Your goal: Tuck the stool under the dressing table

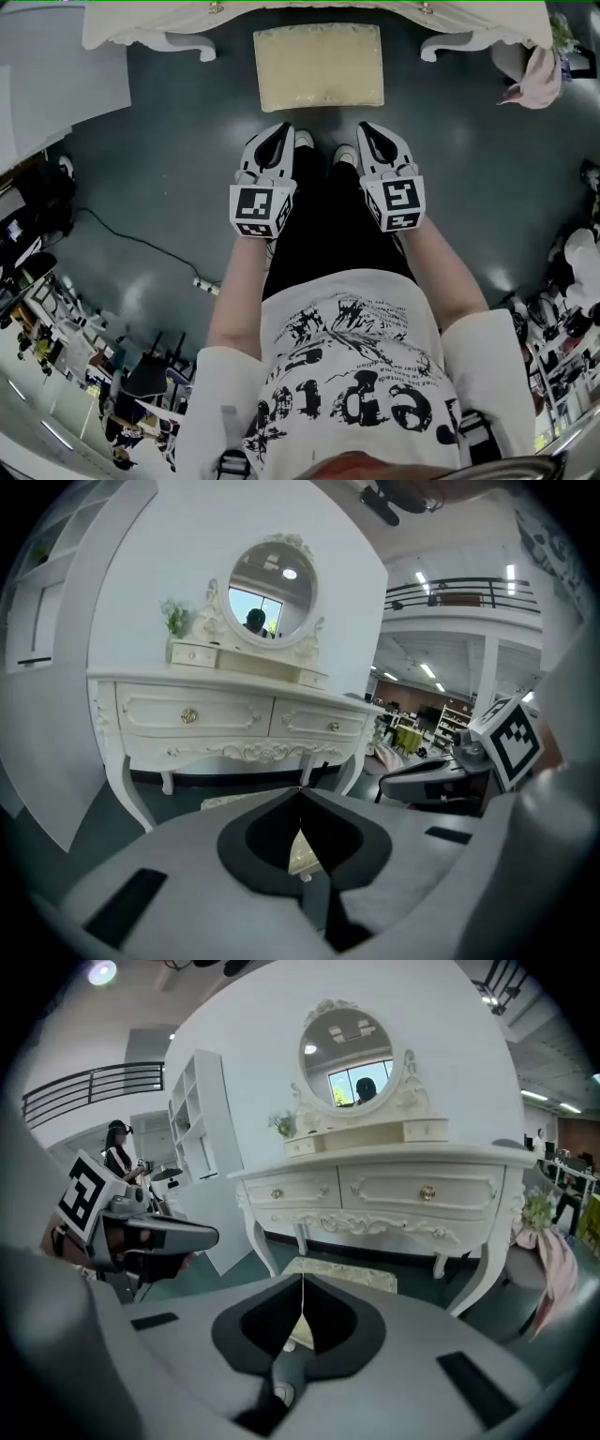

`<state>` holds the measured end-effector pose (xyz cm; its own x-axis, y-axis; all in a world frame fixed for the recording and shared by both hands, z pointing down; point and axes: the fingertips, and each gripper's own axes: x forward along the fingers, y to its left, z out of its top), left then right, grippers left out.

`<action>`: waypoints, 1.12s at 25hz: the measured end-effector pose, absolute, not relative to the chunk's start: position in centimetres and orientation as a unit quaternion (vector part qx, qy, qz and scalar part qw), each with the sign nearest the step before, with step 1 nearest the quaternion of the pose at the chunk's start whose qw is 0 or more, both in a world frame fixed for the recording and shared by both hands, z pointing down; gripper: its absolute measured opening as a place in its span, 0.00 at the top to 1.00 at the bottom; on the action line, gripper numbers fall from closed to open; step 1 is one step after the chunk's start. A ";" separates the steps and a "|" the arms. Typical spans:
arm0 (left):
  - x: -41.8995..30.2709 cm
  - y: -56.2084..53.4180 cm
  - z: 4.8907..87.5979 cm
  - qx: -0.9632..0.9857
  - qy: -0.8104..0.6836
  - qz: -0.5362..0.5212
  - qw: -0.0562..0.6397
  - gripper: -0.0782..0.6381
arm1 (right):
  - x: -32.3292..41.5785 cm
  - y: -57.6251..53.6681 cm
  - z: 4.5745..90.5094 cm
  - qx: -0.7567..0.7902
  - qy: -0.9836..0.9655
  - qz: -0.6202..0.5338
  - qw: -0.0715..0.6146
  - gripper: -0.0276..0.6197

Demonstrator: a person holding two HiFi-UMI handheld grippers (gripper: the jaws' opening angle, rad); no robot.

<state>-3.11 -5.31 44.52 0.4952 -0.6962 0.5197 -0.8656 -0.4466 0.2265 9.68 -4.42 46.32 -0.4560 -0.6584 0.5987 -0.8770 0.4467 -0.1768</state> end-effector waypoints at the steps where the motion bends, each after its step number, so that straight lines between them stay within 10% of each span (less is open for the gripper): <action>1: -3.3 -5.5 46.2 0.830 -0.470 0.181 0.241 0.86 | 9.5 -4.8 48.1 0.466 -0.819 0.243 0.232 0.93; 16: -3.6 -4.1 69.7 0.802 -0.461 0.215 0.313 0.86 | 7.4 -4.9 69.7 0.450 -0.804 0.272 0.277 0.93; 28: -3.6 -6.8 72.4 0.812 -0.466 0.183 0.301 0.86 | 6.6 -6.1 73.4 0.468 -0.803 0.256 0.265 0.93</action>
<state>-3.56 -6.81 72.41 0.4993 -0.6464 0.5770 -0.8663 -0.3853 0.3179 6.65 -6.15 73.38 -0.4207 -0.6165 0.6656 -0.8879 0.4304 -0.1625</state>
